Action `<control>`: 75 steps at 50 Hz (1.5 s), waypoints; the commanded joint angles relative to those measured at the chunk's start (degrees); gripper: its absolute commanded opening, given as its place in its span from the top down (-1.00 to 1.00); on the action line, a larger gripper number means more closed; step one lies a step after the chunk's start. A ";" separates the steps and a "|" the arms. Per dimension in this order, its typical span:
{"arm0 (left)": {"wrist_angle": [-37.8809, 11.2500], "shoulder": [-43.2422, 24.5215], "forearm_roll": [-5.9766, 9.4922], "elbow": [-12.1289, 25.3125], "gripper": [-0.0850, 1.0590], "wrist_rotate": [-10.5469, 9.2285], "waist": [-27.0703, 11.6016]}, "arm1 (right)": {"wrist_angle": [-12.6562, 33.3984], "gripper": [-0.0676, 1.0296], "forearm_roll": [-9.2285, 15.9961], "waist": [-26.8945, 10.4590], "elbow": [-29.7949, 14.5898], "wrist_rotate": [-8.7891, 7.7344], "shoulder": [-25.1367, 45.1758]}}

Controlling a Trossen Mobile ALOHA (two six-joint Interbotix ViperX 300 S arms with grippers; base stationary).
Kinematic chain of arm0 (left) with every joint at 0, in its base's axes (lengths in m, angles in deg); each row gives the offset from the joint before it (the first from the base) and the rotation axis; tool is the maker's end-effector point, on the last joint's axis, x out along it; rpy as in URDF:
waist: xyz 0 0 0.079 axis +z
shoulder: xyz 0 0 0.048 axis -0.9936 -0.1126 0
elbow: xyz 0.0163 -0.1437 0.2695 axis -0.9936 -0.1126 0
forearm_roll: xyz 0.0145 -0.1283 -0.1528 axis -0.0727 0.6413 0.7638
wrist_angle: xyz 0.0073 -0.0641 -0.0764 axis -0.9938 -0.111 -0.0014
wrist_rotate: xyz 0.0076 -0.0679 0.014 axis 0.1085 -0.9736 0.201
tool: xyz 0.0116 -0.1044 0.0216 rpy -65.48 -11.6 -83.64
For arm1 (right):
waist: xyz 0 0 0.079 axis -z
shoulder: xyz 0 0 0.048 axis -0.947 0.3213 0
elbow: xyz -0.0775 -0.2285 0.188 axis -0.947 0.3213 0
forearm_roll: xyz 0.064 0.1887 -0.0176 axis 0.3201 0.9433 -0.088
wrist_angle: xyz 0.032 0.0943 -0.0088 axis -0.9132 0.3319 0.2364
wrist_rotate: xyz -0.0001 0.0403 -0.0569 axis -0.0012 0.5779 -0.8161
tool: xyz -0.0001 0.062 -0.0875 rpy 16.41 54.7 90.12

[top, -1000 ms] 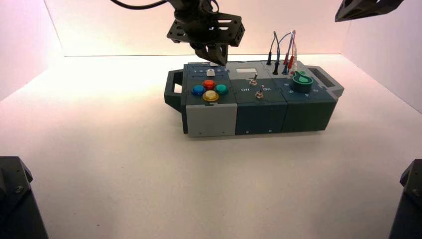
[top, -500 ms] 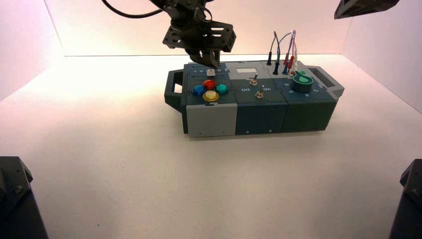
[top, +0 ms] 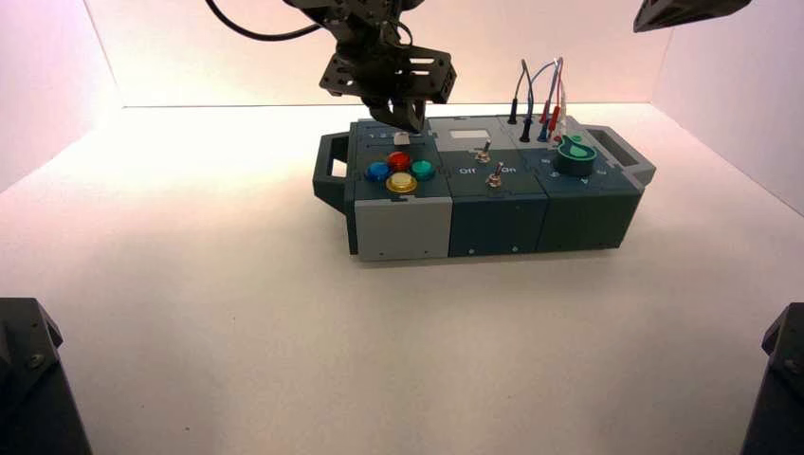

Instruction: Move the bottom slider to position 2.

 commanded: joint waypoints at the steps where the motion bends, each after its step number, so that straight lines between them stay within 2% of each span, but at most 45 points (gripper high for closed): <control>1: 0.44 0.97 -0.18 0.88 0.91 0.09 0.79 | -0.62 0.92 -0.53 0.26 -2.02 -0.09 0.70; 18: 0.53 1.67 -0.18 -0.70 0.91 0.09 3.08 | -0.70 0.92 -1.23 0.26 -3.08 -0.09 3.78; 32: 0.44 1.32 -0.09 0.18 0.91 0.09 3.16 | -0.70 0.92 -1.76 0.26 -4.39 -0.18 6.68; 52: 0.18 1.32 -0.18 2.46 0.91 0.09 3.16 | -0.62 0.92 -4.22 0.44 -5.54 -0.18 6.94; 75: -0.70 1.49 0.18 3.43 0.91 -0.26 1.67 | -0.09 0.92 -4.75 2.02 -5.71 -0.26 6.86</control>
